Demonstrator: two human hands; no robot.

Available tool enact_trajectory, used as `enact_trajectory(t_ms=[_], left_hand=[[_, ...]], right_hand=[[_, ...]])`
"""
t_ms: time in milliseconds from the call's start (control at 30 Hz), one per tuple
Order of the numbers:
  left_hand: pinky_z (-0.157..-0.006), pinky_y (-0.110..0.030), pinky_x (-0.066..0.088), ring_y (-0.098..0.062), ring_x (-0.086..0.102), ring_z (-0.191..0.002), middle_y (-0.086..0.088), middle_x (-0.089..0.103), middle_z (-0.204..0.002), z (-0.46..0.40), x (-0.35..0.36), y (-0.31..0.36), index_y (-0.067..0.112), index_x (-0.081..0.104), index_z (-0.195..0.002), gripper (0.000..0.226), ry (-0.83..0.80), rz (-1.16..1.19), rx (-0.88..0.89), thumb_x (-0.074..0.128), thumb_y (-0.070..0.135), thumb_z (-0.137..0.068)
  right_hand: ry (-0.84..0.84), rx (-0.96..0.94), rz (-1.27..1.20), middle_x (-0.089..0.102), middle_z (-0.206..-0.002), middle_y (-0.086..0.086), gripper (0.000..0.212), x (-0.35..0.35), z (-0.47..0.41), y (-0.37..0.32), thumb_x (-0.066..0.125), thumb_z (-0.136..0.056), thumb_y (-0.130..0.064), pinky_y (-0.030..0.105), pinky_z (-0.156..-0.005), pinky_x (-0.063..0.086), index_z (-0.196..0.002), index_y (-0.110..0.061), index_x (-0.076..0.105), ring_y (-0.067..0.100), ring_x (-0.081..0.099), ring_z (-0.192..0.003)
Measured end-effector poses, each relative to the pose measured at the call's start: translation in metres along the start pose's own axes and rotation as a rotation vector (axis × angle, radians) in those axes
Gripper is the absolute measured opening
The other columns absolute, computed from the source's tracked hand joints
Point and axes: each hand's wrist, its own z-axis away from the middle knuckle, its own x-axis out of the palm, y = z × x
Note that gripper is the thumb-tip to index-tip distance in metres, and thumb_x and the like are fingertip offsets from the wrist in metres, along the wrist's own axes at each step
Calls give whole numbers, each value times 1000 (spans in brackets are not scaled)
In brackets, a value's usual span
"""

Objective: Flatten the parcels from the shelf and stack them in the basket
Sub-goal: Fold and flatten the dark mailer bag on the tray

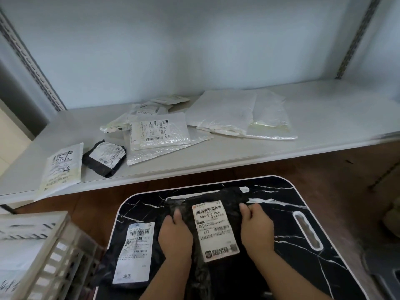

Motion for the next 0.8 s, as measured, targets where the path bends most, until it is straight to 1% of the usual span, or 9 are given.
enact_trajectory(t_ms=[67, 100, 167, 267, 433, 567, 667, 733, 800], left_hand=[[-75, -32, 30, -21, 45, -81, -5, 50, -80, -6, -9, 2, 6, 49, -85, 40, 21, 24, -4, 30, 36, -104], [-75, -33, 31, -21, 46, -79, -4, 50, -78, -11, -13, 1, 5, 51, -84, 43, 30, 44, 13, 29, 37, -103], [-73, -33, 33, -21, 49, -77, -5, 53, -77, -18, -23, -1, 4, 55, -84, 46, 44, 88, 64, 30, 38, -103], [-69, -32, 31, -18, 47, -73, -3, 53, -76, -27, -33, -1, 4, 56, -85, 46, 81, 72, 134, 29, 37, -103], [-67, -33, 31, -10, 45, -67, -4, 53, -76, -29, -26, -7, 5, 54, -84, 43, 48, 5, 155, 29, 35, -103], [-65, -33, 34, -11, 46, -66, -4, 53, -76, -28, -9, -11, 11, 46, -81, 33, -58, -100, 155, 34, 32, -103], [-74, -34, 42, -19, 55, -82, -9, 59, -97, -23, 7, -16, 6, 48, -113, 22, -193, -167, 90, 42, 24, -101], [-90, -37, 43, -28, 54, -113, -12, 55, -128, -18, 15, -21, 7, 30, -144, 51, -278, -156, 52, 51, 18, -98], [-99, -33, 40, -28, 46, -128, -11, 46, -142, -14, 17, -24, 12, 15, -152, 67, -325, -158, 35, 52, 14, -97]], right_hand=[[-75, 46, -159, 59, -71, 4, 34, -5, -1, -9, 52, -98, -33, 17, -54, 36, -74, -9, 54, 14, 53, -65], [-131, 94, -260, 63, -75, 7, 35, -6, -2, -12, 56, -96, -35, 19, -61, 43, -76, -6, 59, 18, 58, -72], [-295, 189, -431, 70, -82, 13, 38, -8, -1, -16, 62, -91, -38, 34, -74, 52, -78, -2, 64, 24, 66, -79], [-517, 242, -491, 70, -82, 18, 38, -9, 3, -18, 69, -85, -38, 38, -74, 52, -70, -5, 59, 25, 66, -76], [-394, 201, -513, 50, -69, 13, 36, 0, 4, -5, 69, -87, -31, 36, -65, 41, -65, -8, 50, 22, 48, -68], [-273, 143, -306, 47, -65, 8, 35, 0, 0, 17, 59, -95, -26, 32, -61, 38, -67, -8, 48, 18, 44, -63], [-220, 24, -6, 51, -70, 5, 37, 0, -8, 30, 55, -97, -24, 28, -58, 36, -64, -11, 44, 16, 47, -63], [-232, -22, 89, 53, -74, 5, 35, 5, -12, 35, 54, -97, -25, 21, -56, 34, -66, -12, 46, 13, 48, -66], [-257, -25, 131, 54, -75, 4, 33, 9, -17, 41, 52, -98, -26, 20, -56, 35, -68, -11, 48, 12, 49, -67]])
